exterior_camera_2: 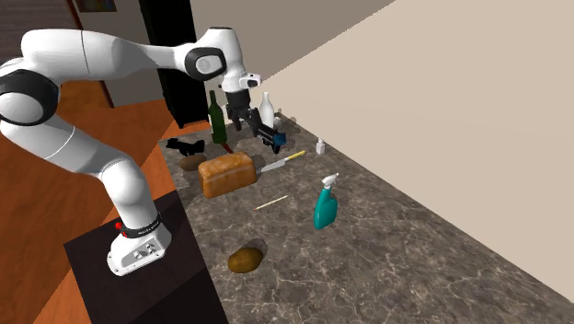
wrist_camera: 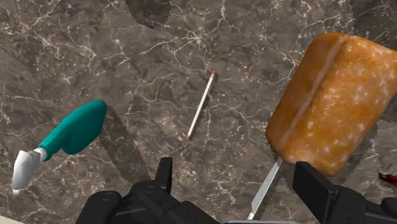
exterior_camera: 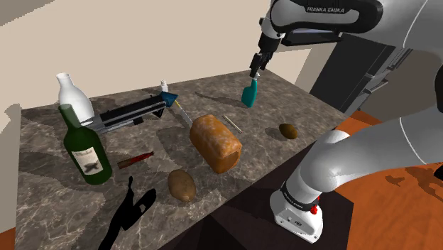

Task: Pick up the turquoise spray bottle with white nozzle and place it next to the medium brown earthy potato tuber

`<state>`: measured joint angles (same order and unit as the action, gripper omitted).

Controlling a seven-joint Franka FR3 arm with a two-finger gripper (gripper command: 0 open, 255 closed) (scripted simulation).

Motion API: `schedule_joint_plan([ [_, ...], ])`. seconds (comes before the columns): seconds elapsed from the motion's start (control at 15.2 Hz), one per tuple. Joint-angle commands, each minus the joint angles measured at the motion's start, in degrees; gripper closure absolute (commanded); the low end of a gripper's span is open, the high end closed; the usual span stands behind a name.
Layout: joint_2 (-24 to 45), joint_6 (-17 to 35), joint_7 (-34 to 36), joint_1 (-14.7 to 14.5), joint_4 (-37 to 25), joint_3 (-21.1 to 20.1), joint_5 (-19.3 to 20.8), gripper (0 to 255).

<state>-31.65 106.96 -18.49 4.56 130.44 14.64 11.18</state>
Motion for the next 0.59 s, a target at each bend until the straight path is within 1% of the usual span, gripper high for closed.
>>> schedule_joint_plan([
  [0.0,3.3,1.9,-2.5,0.3,-1.6,2.3,0.2,0],
  [0.26,9.6,5.6,-7.5,0.7,-4.6,6.9,-0.3,0],
  [0.53,16.9,8.8,-13.0,1.0,-8.7,11.3,-2.4,0],
])
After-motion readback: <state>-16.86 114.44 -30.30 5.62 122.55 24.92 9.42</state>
